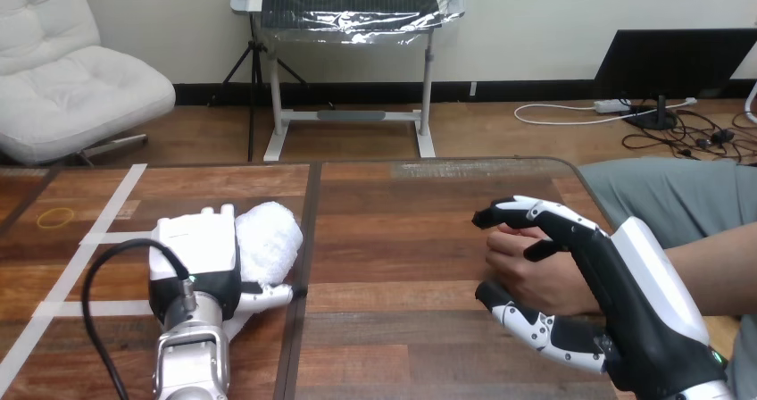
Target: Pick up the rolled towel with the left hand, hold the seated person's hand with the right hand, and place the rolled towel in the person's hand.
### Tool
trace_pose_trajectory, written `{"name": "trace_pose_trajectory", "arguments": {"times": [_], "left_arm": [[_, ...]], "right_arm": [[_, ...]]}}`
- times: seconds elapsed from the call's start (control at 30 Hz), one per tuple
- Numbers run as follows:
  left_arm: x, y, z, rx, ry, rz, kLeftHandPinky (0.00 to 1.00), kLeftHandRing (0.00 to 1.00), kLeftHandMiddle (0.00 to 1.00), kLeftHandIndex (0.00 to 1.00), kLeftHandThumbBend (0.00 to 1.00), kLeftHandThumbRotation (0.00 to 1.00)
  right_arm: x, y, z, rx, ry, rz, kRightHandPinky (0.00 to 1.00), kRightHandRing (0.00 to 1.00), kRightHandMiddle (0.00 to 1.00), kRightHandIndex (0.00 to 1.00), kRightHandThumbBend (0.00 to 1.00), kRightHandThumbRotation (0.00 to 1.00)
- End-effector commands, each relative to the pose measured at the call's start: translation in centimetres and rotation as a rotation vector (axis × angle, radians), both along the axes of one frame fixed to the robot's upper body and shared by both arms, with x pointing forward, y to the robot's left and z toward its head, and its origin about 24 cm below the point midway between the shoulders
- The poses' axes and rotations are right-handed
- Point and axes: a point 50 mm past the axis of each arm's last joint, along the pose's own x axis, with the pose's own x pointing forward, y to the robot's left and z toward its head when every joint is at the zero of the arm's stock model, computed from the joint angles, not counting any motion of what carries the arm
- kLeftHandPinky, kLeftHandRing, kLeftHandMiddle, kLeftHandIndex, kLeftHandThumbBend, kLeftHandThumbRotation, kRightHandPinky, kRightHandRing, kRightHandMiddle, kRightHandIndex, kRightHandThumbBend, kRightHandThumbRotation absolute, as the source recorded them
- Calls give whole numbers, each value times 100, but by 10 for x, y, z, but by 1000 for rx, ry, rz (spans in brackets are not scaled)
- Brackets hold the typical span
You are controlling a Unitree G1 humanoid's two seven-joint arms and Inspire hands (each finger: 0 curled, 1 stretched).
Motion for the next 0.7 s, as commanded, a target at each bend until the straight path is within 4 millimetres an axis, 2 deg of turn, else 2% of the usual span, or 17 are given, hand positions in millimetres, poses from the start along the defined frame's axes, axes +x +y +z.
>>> {"name": "trace_pose_trajectory", "arguments": {"times": [0.0,0.67], "left_arm": [[18,0,17,104,-41,-14,99,96,97,97,96,82],[17,16,4,215,16,38,100,97,96,94,94,71]], "right_arm": [[6,2,13,-8,-70,16,64,79,81,70,48,0],[5,2,12,-10,-55,16,62,78,81,69,48,0]]}}
